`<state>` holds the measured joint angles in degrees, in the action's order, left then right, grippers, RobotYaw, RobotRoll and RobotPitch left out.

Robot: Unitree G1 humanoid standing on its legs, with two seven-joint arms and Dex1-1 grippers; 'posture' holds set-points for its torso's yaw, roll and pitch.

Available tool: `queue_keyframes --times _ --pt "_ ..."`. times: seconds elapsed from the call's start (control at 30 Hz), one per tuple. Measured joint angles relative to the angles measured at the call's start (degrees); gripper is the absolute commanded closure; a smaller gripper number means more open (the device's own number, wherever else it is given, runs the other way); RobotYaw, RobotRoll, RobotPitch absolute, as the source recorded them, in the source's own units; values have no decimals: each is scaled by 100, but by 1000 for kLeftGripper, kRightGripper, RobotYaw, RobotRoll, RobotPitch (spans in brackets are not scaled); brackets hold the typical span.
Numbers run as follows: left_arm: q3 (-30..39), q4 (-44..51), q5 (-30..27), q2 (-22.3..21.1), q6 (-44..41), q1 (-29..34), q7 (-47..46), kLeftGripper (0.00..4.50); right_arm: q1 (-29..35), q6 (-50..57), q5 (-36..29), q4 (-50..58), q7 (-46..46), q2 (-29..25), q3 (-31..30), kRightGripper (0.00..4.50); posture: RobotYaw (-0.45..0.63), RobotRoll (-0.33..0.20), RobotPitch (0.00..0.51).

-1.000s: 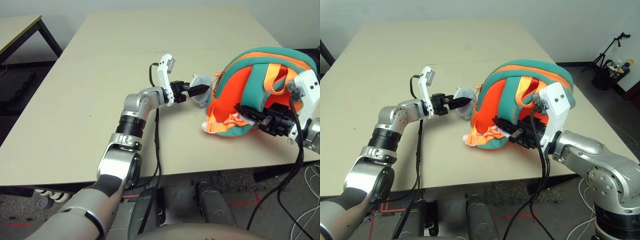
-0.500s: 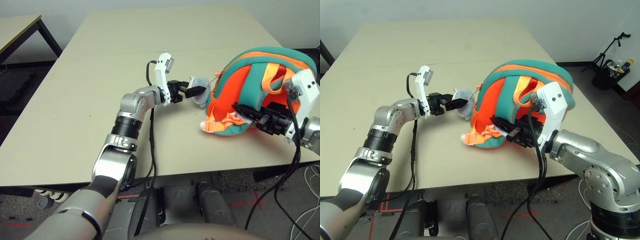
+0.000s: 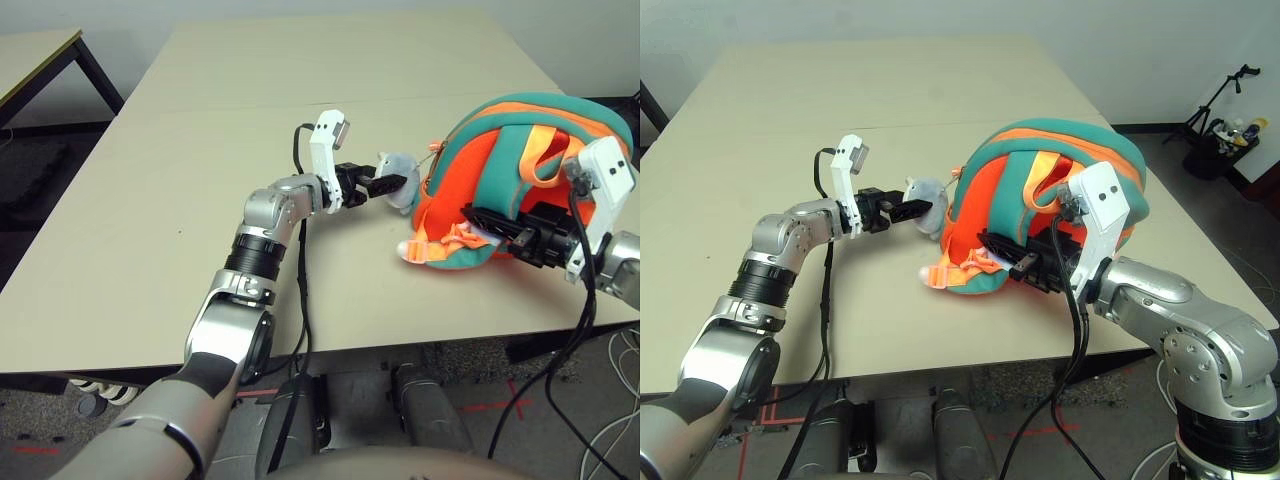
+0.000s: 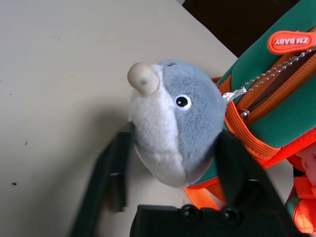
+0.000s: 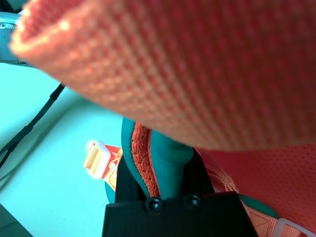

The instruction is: Put the pencil case into the backpack and zip it.

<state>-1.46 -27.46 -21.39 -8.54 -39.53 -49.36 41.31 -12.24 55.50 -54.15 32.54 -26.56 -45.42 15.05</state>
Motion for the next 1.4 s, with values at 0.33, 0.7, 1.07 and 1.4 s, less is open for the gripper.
queue_keyframes --times 0.33,0.7,1.07,1.4 --pt "-309 42 203 -128 193 85 223 4423 -57 2 12 -31 0 19 -25 4307 -159 0 104" --pt "-1041 108 758 -443 569 598 699 4424 -131 2 33 -113 -6 27 -60 4307 -163 0 92" --pt "-401 1815 -24 -913 -1129 608 646 2431 -137 115 -215 -186 -82 16 151 1649 -139 0 83" --pt "1472 4008 -2313 -2826 -4739 531 918 27 536 1821 -2772 -783 32 -1713 2196 0 -97 0 80"
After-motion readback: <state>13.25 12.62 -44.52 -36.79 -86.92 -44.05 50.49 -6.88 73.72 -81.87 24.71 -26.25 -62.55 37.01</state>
